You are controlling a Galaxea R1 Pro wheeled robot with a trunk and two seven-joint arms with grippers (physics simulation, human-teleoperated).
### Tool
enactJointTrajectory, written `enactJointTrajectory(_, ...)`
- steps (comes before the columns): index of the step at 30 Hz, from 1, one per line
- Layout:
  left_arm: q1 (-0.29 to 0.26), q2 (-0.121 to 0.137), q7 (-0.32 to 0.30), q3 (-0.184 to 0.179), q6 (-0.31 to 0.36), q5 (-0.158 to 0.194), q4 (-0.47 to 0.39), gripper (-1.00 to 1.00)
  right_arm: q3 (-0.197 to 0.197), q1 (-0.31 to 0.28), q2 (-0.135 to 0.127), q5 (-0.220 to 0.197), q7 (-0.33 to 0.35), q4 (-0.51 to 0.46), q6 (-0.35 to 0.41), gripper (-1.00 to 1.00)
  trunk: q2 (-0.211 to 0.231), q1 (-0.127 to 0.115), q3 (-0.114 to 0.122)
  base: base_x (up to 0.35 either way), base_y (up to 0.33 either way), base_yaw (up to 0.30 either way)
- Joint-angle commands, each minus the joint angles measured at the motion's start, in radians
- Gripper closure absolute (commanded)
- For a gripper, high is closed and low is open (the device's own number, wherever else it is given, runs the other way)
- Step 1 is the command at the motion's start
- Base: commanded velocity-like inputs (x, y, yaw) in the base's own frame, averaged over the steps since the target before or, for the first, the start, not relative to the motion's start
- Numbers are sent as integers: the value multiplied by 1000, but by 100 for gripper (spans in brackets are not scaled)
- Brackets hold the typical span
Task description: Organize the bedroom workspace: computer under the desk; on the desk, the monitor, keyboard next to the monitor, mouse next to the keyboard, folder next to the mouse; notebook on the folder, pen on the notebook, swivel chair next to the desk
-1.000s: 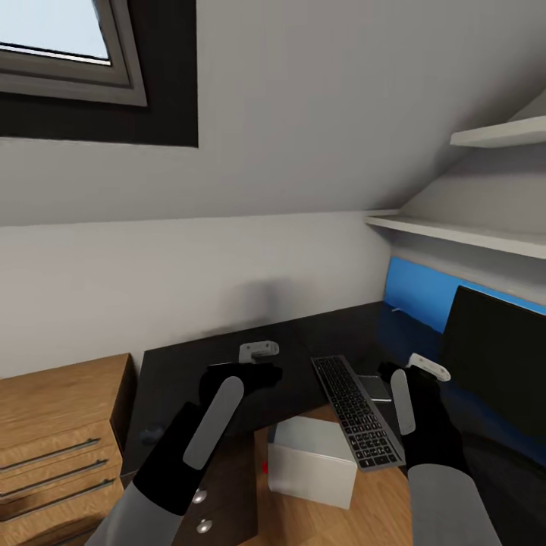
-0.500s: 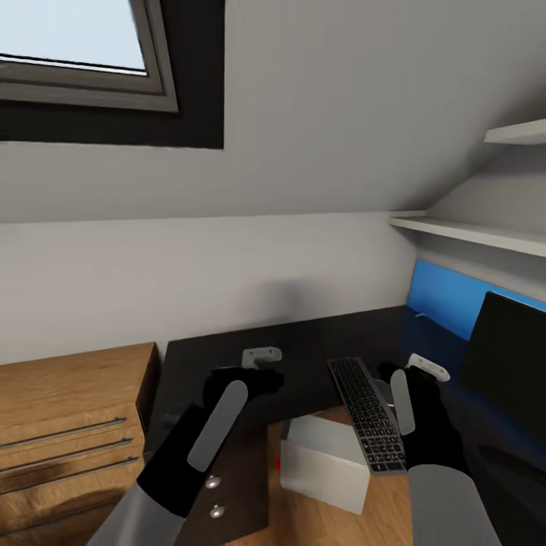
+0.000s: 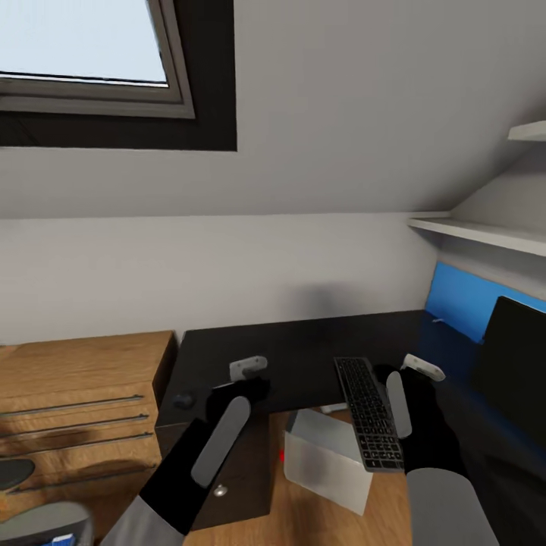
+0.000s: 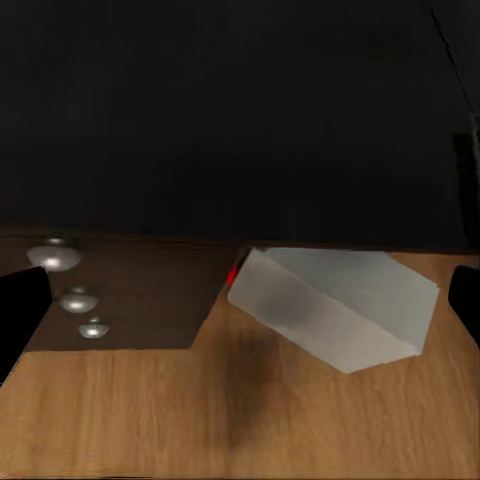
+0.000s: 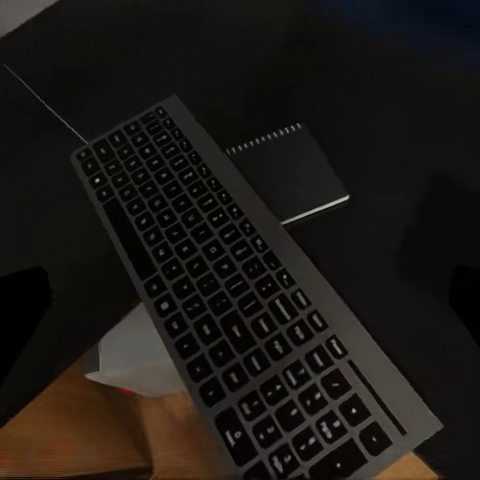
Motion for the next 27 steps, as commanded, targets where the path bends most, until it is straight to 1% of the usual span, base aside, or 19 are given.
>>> enactJointTrajectory(1, 5, 0, 20, -1, -10, 9, 3, -100, 0, -1, 0, -11, -8, -1, 1, -100, -1, 0, -2, -13, -39, 216)
enactJointTrajectory(2, 18, 0, 37, -1, -26, 9, 16, -100, 5, 0, 0, -11, -8, -1, 1, -100, -1, 0, -2, -8, -25, 216)
enactJointTrajectory(4, 32, 0, 47, -2, -37, 8, 32, -100, 14, 1, 0, -11, -8, 0, 0, -100, -1, 0, -3, -6, -18, 216)
enactJointTrajectory(5, 44, 0, 54, -2, -44, 7, 46, -100, 27, 4, 1, -11, -8, 1, -1, -100, -1, 0, -3, -3, -10, 216)
enactJointTrajectory(8, 54, 0, 60, -2, -50, 6, 61, -100, 53, 12, 1, -12, -7, 1, -4, -100, -1, 0, -4, -2, -7, 216)
enactJointTrajectory(9, 58, 4, 62, -3, -53, 6, 67, -100, 71, 18, 0, -12, -7, 1, -6, -100, -1, 0, -4, -1, -3, 216)
enactJointTrajectory(14, 64, 17, 65, -4, -57, 7, 81, -100, 104, 34, 2, -12, -6, -1, -9, -100, -1, 0, -6, -1, -2, 217)
enactJointTrajectory(19, 75, 20, 65, -5, -58, 6, 90, -100, 117, 43, 3, -13, -5, -1, -10, -100, -1, 0, -8, 0, 0, 205)
enactJointTrajectory(24, 98, 28, 63, -6, -58, 5, 110, -100, 120, 45, 3, -14, -5, -1, -10, -100, -1, 0, -9, 0, 0, 81)
enactJointTrajectory(27, 105, 36, 62, -27, -61, 1, 136, -100, 120, 47, 3, -14, -4, -1, -10, -100, -1, 0, -9, 0, 0, 24)
